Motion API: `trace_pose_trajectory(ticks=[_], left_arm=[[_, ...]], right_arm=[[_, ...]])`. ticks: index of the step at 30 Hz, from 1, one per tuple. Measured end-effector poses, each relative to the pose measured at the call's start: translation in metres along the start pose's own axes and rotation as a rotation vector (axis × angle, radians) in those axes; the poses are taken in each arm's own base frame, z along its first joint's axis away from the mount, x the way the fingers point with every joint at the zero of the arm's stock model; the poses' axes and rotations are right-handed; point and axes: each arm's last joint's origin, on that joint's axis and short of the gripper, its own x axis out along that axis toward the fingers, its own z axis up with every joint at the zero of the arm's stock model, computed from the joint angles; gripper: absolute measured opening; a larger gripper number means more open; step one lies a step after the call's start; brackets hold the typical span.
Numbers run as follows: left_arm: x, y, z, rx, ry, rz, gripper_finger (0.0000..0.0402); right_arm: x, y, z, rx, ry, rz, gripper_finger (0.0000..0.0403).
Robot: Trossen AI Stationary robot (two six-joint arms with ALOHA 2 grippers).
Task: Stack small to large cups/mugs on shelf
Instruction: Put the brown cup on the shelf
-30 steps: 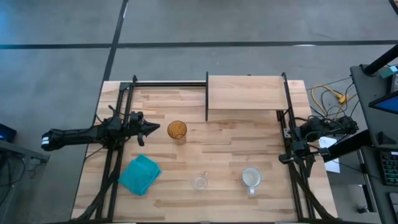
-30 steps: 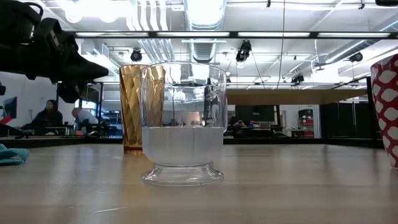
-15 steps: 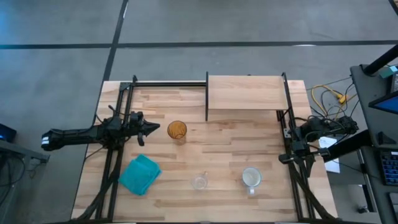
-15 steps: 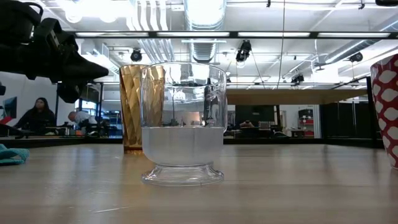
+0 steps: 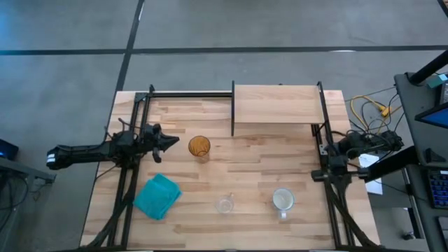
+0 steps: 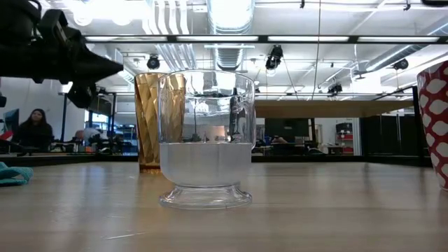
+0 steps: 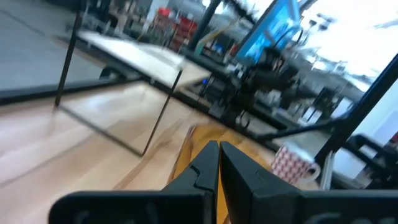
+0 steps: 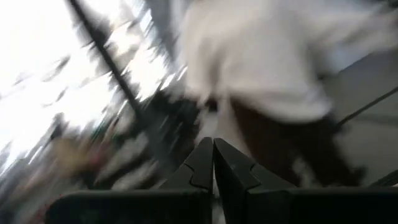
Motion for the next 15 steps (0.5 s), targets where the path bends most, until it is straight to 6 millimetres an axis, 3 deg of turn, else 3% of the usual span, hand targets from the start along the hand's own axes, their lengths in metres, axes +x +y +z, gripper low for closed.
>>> trace_pose_trajectory(ticks=[5, 15], left_arm=[[-0.001, -0.004, 0.009, -0.01, -0.092, -0.043, 0.0], [-0.001, -0.005, 0.01, -0.011, -0.104, -0.046, 0.0]], right_arm=[[-0.002, -0.006, 0.01, 0.0, -0.344, -0.233, 0.0009], [-0.01, 0.019, 0.031, -0.517, -0.709, -0.299, 0.0009]])
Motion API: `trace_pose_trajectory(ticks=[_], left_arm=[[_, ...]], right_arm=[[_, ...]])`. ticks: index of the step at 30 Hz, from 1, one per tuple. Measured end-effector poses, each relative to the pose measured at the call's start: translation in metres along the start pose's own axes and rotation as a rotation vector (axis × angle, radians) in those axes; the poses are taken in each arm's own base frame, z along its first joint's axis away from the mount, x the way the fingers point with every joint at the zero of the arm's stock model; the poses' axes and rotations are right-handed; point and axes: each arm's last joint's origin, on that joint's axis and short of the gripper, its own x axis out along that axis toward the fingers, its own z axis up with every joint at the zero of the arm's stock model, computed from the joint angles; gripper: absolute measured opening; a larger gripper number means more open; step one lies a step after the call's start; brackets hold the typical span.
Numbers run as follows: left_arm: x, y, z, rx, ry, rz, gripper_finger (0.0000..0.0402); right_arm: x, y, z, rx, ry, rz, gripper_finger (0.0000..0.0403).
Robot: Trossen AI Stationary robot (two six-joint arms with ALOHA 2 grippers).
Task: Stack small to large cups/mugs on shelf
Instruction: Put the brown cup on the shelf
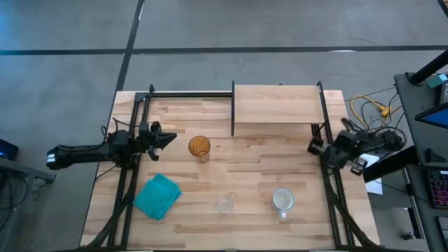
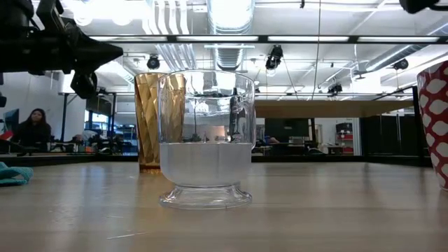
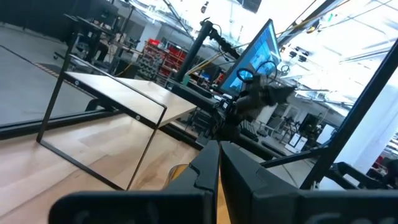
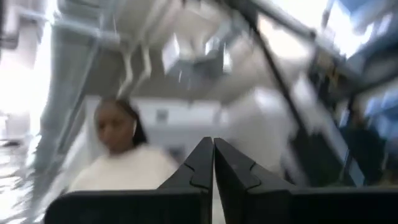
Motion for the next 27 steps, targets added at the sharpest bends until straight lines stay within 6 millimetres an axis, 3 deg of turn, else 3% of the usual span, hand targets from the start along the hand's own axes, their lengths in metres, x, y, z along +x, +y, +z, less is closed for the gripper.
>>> trace_pose_trajectory(ticks=[4, 8, 16, 27], left_arm=[[0.0, 0.0, 0.0, 0.0, 0.0, 0.0, 0.0], [0.0, 0.0, 0.0, -0.001, 0.0, -0.001, 0.0], [0.0, -0.004, 0.002, -0.003, 0.029, -0.071, 0.0], [0.01, -0.026, 0.04, 0.008, 0.065, -0.111, 0.0]], right_arm=[[-0.002, 0.006, 0.016, -0.005, -0.252, -0.054, 0.0009], [-0.003, 0.006, 0.021, -0.08, -0.343, -0.112, 0.0009], [-0.002, 0.004, 0.02, -0.17, -0.336, -0.162, 0.0009], [0.01, -0.009, 0.011, -0.152, -0.227, -0.249, 0.0009]])
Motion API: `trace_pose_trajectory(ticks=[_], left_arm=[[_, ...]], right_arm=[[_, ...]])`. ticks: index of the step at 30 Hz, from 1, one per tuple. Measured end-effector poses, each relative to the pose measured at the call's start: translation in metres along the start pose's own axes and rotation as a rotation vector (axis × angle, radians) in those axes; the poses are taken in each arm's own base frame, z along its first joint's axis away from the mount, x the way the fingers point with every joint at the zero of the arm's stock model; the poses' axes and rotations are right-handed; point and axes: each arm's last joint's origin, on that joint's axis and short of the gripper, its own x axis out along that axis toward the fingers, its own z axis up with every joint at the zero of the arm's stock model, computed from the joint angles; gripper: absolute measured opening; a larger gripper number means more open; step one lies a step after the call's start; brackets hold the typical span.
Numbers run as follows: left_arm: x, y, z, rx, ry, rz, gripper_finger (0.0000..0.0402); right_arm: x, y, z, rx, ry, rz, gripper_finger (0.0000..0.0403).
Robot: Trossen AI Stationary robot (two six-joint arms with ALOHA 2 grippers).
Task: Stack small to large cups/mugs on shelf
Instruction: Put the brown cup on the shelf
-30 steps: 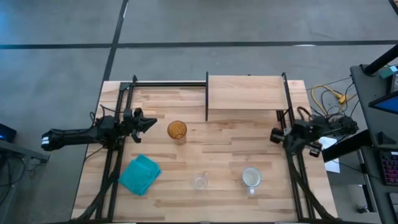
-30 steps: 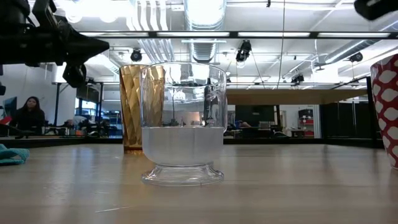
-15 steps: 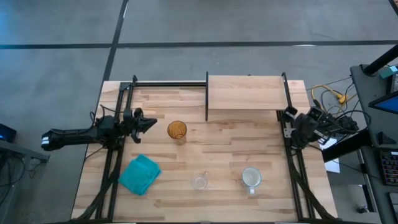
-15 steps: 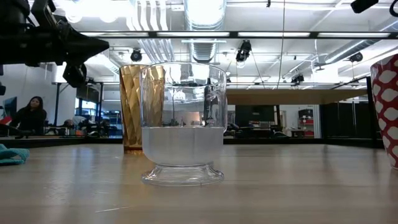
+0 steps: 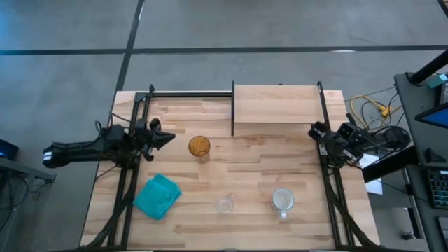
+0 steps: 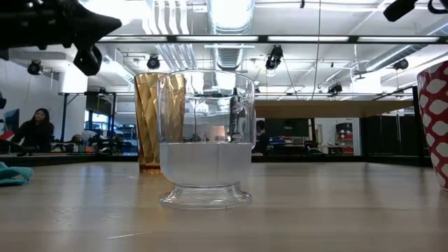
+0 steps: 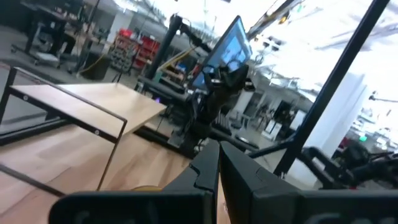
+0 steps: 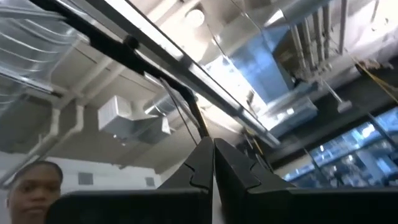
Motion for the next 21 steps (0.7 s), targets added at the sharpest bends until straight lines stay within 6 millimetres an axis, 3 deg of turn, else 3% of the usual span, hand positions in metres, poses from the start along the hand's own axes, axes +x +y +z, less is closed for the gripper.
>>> trace_pose_trajectory(ticks=[5, 13, 21], left_arm=[[0.01, -0.012, 0.024, 0.043, 0.045, 0.011, 0.0], [0.035, -0.038, 0.077, 0.241, 0.014, -0.019, 0.0], [0.061, -0.053, 0.107, 0.303, 0.305, 0.055, 0.0]], right_arm=[[0.029, 0.004, 0.007, 0.008, 0.061, -0.039, 0.0009], [0.1, 0.013, 0.02, -0.053, 0.286, -0.151, 0.0009], [0.153, 0.016, 0.025, -0.049, 0.506, -0.266, 0.0009]])
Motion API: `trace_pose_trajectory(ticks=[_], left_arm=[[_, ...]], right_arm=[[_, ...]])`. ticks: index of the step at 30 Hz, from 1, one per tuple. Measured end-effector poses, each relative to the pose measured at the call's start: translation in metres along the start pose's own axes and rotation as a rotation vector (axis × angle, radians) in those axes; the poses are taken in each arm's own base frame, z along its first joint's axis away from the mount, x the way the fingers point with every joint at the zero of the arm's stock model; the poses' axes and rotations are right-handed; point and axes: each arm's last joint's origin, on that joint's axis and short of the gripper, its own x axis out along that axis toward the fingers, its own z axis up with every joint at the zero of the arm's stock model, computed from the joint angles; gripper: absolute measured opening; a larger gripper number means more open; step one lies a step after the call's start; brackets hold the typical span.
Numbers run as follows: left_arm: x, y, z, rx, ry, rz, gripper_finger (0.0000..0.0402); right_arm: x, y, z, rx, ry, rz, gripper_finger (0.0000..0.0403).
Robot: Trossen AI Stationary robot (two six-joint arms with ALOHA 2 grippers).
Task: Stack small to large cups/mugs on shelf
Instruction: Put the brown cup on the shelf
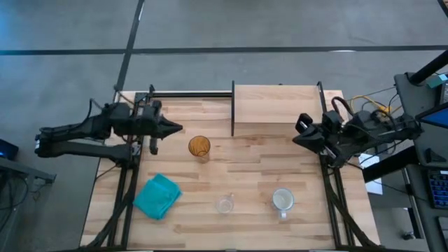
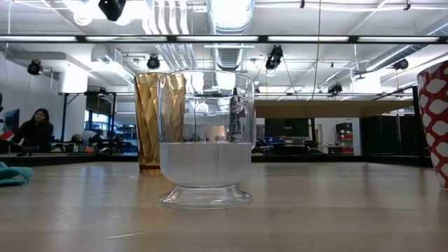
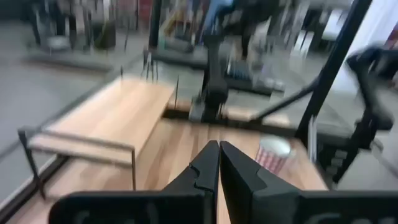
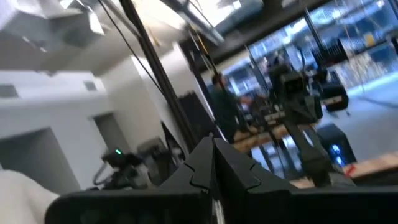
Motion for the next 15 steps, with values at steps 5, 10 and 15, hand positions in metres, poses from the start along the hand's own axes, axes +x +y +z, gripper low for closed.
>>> trace_pose_trajectory(ticks=[5, 10, 15], left_arm=[[0.014, -0.003, 0.025, 0.052, 0.087, 0.009, 0.0], [0.019, -0.007, 0.057, 0.102, 0.057, 0.004, 0.0], [0.028, -0.008, 0.072, 0.141, 0.056, 0.012, 0.0]], right_arm=[[0.022, 0.008, 0.016, -0.034, 0.081, -0.039, 0.0009], [0.042, 0.018, 0.035, -0.059, 0.147, -0.068, 0.0009], [0.058, 0.023, 0.044, -0.097, 0.327, -0.143, 0.0009]])
